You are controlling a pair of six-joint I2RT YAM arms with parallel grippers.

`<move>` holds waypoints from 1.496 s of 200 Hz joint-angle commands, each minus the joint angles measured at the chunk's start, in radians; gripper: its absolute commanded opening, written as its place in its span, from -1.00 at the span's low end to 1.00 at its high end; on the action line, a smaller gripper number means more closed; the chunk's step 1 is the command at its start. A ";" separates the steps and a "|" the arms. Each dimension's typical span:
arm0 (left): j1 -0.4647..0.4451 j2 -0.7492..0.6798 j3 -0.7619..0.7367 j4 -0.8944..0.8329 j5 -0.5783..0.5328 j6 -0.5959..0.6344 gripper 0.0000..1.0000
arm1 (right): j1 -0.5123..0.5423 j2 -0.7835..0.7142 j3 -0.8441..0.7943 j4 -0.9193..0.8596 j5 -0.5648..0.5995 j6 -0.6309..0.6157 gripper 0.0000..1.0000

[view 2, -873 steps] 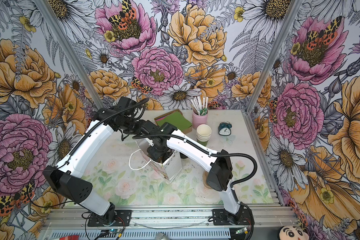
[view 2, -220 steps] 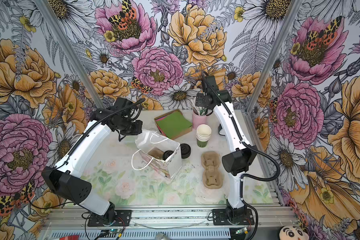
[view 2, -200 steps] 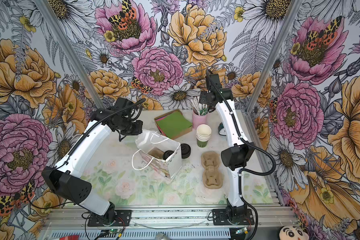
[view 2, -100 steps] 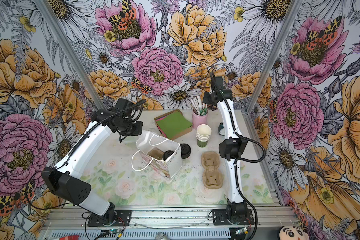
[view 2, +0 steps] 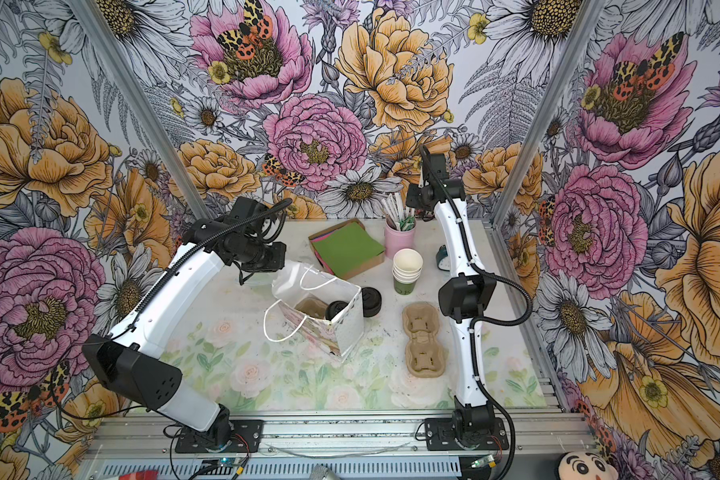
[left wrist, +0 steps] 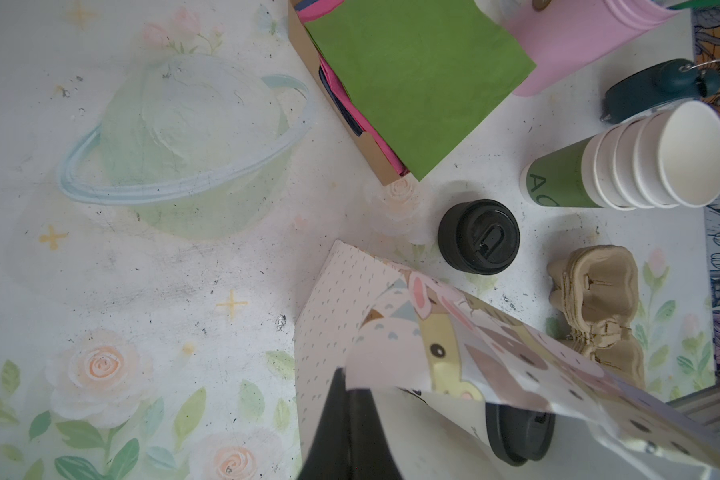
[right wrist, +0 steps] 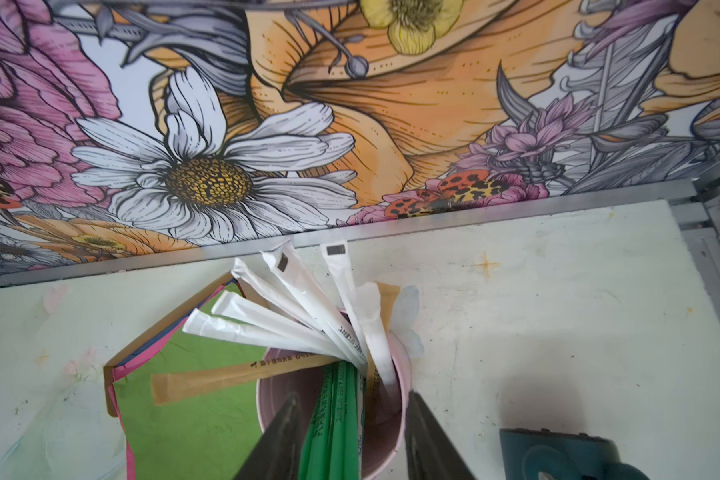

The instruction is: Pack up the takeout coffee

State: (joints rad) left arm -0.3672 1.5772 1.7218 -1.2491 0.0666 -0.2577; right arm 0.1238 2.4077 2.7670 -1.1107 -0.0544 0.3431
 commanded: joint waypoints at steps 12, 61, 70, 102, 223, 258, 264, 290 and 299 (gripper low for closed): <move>-0.007 -0.002 0.002 -0.023 -0.005 0.001 -1.00 | 0.009 -0.083 -0.087 0.015 -0.018 0.013 -0.18; -0.007 0.001 0.001 -0.024 -0.006 0.001 -1.00 | 0.121 -0.312 -0.354 0.014 0.044 -0.051 -0.16; -0.006 0.005 0.003 -0.023 -0.005 0.006 -1.00 | 0.138 -0.343 -0.391 0.015 0.066 -0.055 -0.15; -0.004 0.012 0.007 -0.023 0.001 0.013 -1.00 | 0.178 -0.403 -0.473 0.014 0.146 -0.029 -0.16; 0.003 0.023 0.017 -0.023 0.007 0.020 -1.00 | 0.219 -0.215 -0.359 0.012 0.220 0.073 -0.29; 0.006 0.018 0.013 -0.023 0.006 0.020 -1.00 | 0.218 -0.189 -0.343 0.011 0.266 0.078 -0.29; 0.005 0.017 0.013 -0.023 0.006 0.020 -1.00 | 0.219 -0.188 -0.345 0.011 0.276 0.079 -0.27; 0.011 0.013 0.007 -0.023 0.006 0.020 -1.00 | 0.217 -0.183 -0.348 0.009 0.304 0.073 -0.22; 0.012 0.011 0.004 -0.024 0.005 0.019 -1.00 | 0.217 -0.178 -0.347 0.009 0.301 0.071 -0.22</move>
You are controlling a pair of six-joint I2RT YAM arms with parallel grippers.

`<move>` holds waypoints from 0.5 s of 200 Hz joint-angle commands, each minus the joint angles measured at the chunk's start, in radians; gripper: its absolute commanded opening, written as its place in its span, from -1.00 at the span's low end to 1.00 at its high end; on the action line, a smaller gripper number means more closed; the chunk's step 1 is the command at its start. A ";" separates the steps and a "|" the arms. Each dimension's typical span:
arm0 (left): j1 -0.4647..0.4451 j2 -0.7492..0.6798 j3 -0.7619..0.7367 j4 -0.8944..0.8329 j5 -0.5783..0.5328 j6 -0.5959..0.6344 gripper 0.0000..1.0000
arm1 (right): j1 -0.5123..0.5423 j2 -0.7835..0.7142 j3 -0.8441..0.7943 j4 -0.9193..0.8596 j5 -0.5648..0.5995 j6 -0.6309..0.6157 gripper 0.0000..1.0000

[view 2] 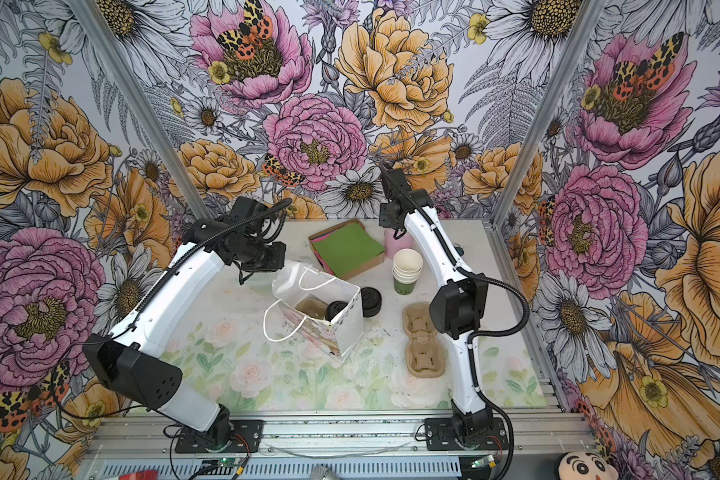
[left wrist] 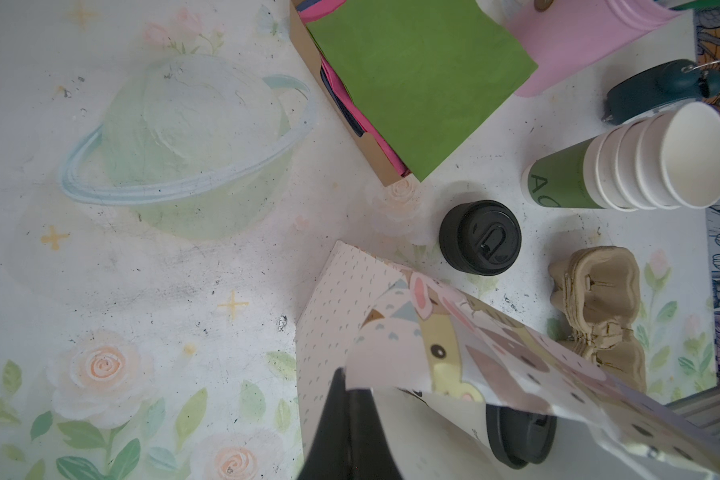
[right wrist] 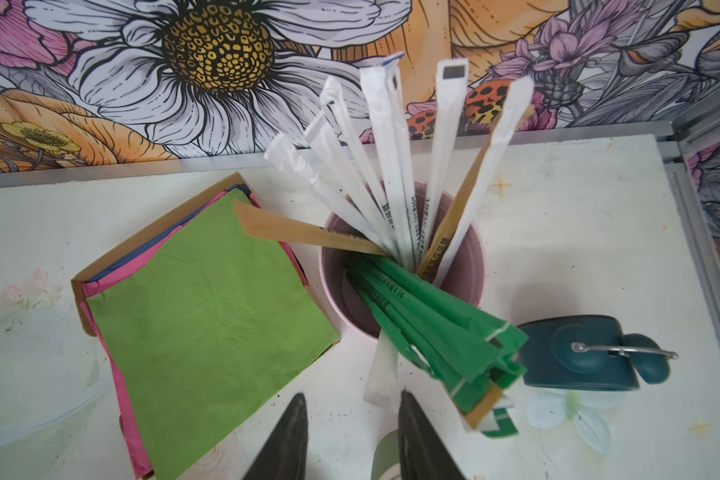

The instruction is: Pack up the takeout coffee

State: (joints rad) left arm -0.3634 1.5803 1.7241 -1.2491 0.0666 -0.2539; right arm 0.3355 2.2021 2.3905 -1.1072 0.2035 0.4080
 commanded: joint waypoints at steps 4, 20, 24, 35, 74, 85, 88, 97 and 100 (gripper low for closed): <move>0.009 0.006 0.001 -0.023 0.005 0.013 -1.00 | 0.005 0.031 0.029 0.006 0.043 0.007 -0.22; 0.011 0.005 0.000 -0.023 0.006 0.015 -1.00 | 0.005 0.041 0.029 0.004 0.040 0.006 -0.22; 0.012 0.004 -0.001 -0.023 0.007 0.015 -1.00 | 0.005 0.043 0.030 0.004 0.042 0.007 -0.23; 0.014 0.005 -0.001 -0.023 0.007 0.015 -1.00 | 0.005 0.048 0.031 0.003 0.043 0.009 -0.25; 0.015 0.008 -0.003 -0.023 0.013 0.014 -1.00 | 0.003 0.064 0.035 0.003 0.073 0.007 -0.29; 0.016 0.007 -0.003 -0.023 0.012 0.013 -1.00 | 0.000 0.071 0.041 0.003 0.079 0.006 -0.29; 0.015 0.006 -0.004 -0.023 0.012 0.014 -1.00 | -0.001 0.073 0.043 0.003 0.080 0.007 -0.29; 0.014 0.008 -0.003 -0.023 0.010 0.014 -1.00 | -0.004 0.081 0.051 0.003 0.080 0.006 -0.29; 0.014 0.009 -0.001 -0.023 0.010 0.014 -1.00 | -0.003 0.084 0.055 0.003 0.081 0.006 -0.29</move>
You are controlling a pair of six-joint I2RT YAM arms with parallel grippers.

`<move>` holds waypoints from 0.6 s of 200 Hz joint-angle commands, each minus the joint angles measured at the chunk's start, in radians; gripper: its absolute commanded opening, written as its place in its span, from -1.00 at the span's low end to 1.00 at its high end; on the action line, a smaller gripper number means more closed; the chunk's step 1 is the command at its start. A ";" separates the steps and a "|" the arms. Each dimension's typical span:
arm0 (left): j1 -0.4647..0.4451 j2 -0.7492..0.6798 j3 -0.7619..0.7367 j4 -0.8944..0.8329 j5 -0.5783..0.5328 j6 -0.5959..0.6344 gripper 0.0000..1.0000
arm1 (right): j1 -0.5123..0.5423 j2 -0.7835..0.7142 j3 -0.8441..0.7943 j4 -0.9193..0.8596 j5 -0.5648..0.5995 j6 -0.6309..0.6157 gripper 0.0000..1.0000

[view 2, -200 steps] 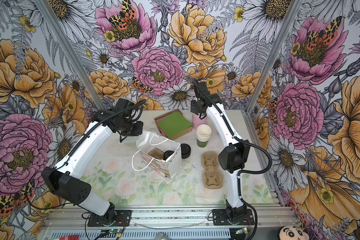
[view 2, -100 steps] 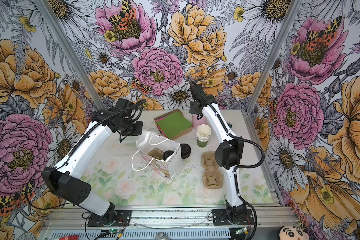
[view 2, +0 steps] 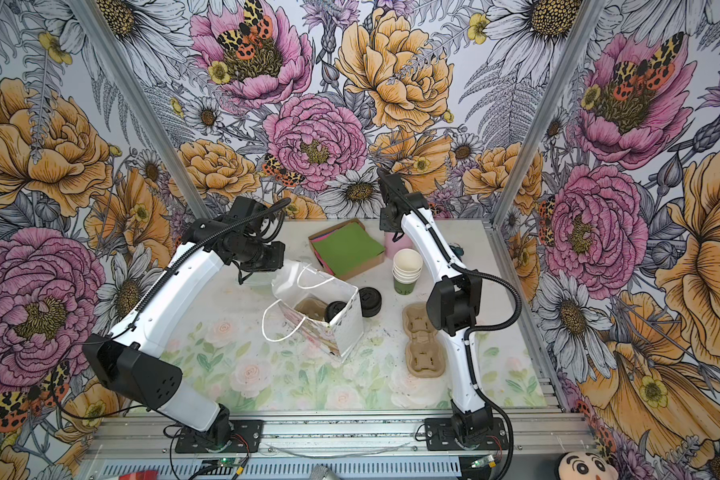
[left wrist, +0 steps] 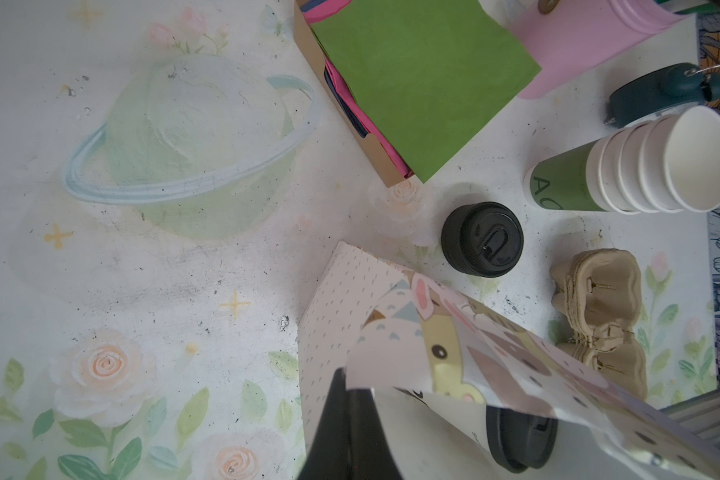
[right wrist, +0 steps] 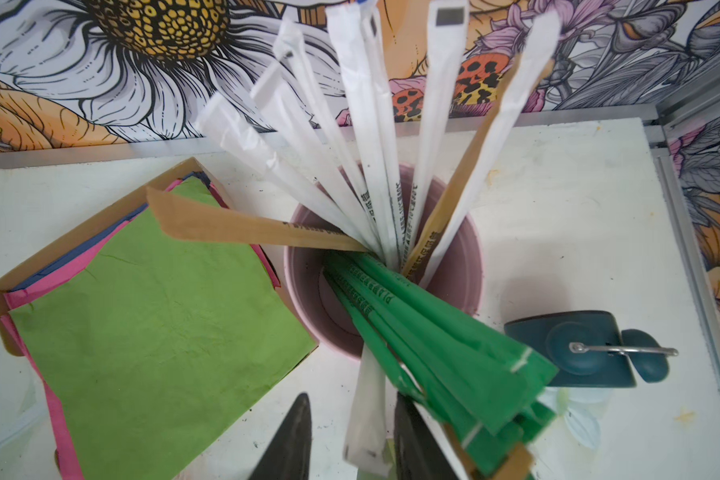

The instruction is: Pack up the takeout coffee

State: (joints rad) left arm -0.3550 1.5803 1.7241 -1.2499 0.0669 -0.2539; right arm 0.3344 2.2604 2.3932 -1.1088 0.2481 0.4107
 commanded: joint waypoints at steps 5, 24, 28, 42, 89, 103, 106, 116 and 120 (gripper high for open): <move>0.006 0.009 -0.002 -0.022 0.010 0.014 -1.00 | -0.004 0.030 0.057 0.004 0.036 0.003 -0.29; 0.007 0.009 -0.001 -0.022 0.010 0.016 -1.00 | -0.005 0.048 0.077 0.004 0.045 0.001 -0.31; 0.008 0.009 -0.001 -0.022 0.010 0.014 -1.00 | -0.006 0.052 0.084 0.004 0.047 -0.001 -0.31; 0.008 0.010 -0.001 -0.022 0.011 0.016 -1.00 | -0.009 0.065 0.101 0.004 0.051 -0.001 -0.34; 0.010 0.008 -0.006 -0.023 0.012 0.016 -1.00 | -0.010 0.084 0.123 0.001 0.078 -0.030 -0.59; 0.011 0.007 -0.009 -0.022 0.010 0.016 -1.00 | -0.011 0.077 0.113 0.000 0.089 -0.033 -0.68; 0.010 0.007 -0.009 -0.022 0.010 0.015 -1.00 | -0.010 0.076 0.112 0.000 0.092 -0.035 -0.70; 0.010 0.007 -0.009 -0.023 0.011 0.016 -1.00 | -0.010 0.073 0.105 -0.002 0.095 -0.037 -0.74; 0.010 0.007 -0.010 -0.022 0.010 0.016 -1.00 | -0.010 0.072 0.104 -0.001 0.096 -0.039 -0.77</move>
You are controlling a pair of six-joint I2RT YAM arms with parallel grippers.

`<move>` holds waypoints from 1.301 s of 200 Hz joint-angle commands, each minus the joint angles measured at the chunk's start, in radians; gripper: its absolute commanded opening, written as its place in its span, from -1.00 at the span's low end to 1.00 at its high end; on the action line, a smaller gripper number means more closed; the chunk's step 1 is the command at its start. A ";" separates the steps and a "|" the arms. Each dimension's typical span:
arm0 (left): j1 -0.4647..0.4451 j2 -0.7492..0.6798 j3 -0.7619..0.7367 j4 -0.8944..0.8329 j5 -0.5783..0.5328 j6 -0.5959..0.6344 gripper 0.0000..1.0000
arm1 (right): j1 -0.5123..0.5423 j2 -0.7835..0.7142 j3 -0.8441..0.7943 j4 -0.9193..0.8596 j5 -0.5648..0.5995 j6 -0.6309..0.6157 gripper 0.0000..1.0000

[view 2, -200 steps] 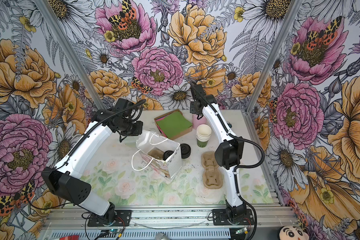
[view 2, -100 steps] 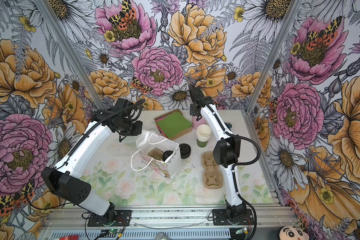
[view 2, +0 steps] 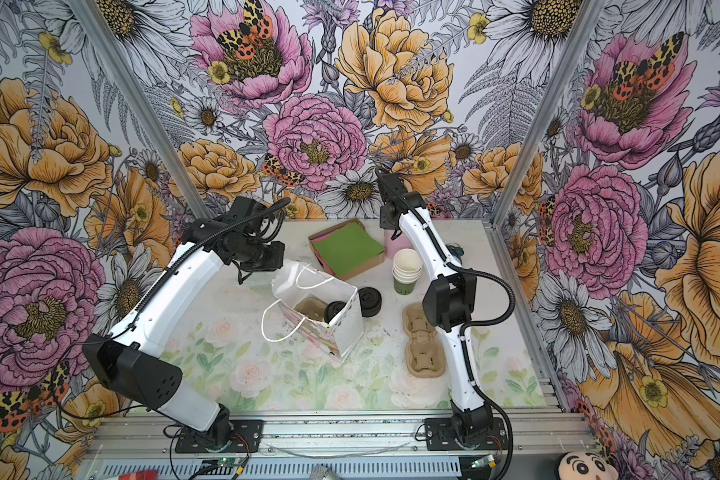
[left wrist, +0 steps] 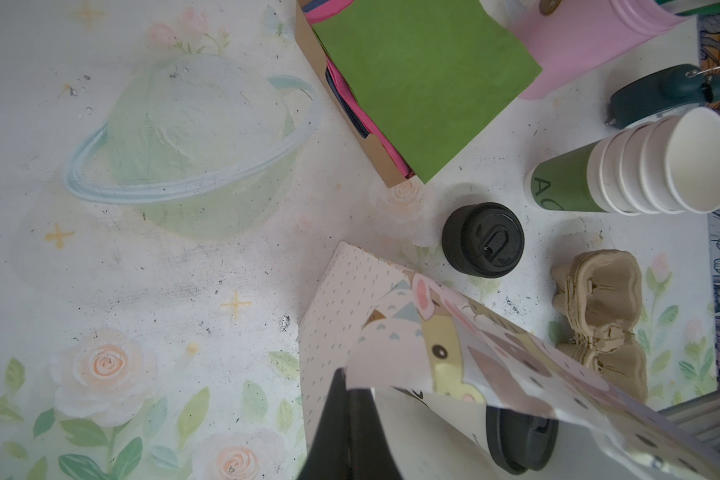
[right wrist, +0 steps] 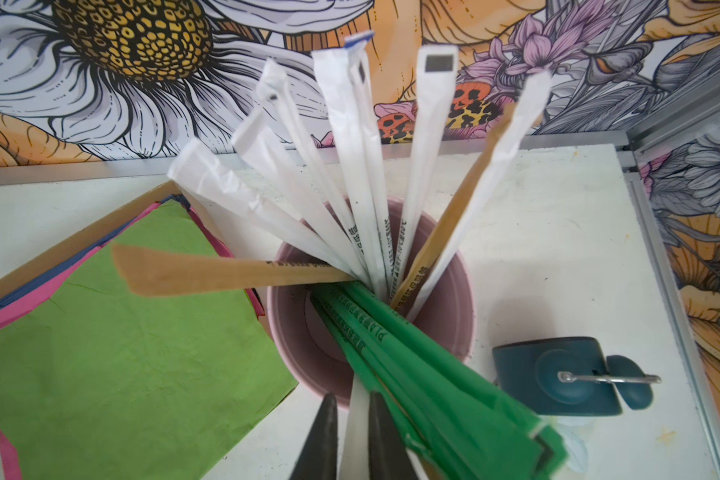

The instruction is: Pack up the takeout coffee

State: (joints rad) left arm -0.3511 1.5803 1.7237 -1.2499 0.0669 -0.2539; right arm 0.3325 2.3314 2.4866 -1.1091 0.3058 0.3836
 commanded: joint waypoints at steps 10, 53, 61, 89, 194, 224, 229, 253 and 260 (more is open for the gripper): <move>0.007 0.007 -0.008 -0.022 0.011 0.015 -1.00 | -0.008 -0.003 0.010 -0.002 0.039 -0.014 -0.84; 0.006 0.009 -0.005 -0.023 0.012 0.016 -1.00 | -0.006 -0.036 0.014 -0.003 0.052 -0.019 -1.00; 0.006 0.007 -0.006 -0.022 0.011 0.016 -1.00 | -0.006 -0.047 0.011 -0.003 0.052 -0.022 -1.00; 0.006 0.003 -0.010 -0.022 0.009 0.017 -1.00 | -0.001 -0.094 0.005 -0.004 0.052 -0.035 -1.00; 0.006 0.012 -0.008 -0.020 0.011 0.028 -1.00 | 0.011 -0.265 0.010 -0.044 0.008 -0.058 -1.00; 0.006 0.019 0.000 -0.020 0.015 0.036 -1.00 | 0.014 -0.276 0.031 -0.060 0.026 -0.072 -1.00; 0.006 0.021 0.002 -0.020 0.016 0.039 -1.00 | 0.015 -0.279 0.041 -0.061 0.030 -0.074 -1.00; 0.006 0.027 0.008 -0.021 0.016 0.043 -1.00 | 0.014 -0.291 0.087 -0.067 0.036 -0.079 -1.00; 0.007 0.028 0.010 -0.021 0.016 0.042 -1.00 | 0.016 -0.296 0.097 -0.069 0.035 -0.078 -1.00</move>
State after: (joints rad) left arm -0.3508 1.5822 1.7237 -1.2499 0.0673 -0.2314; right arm 0.3374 2.0815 2.5229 -1.1690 0.3222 0.3199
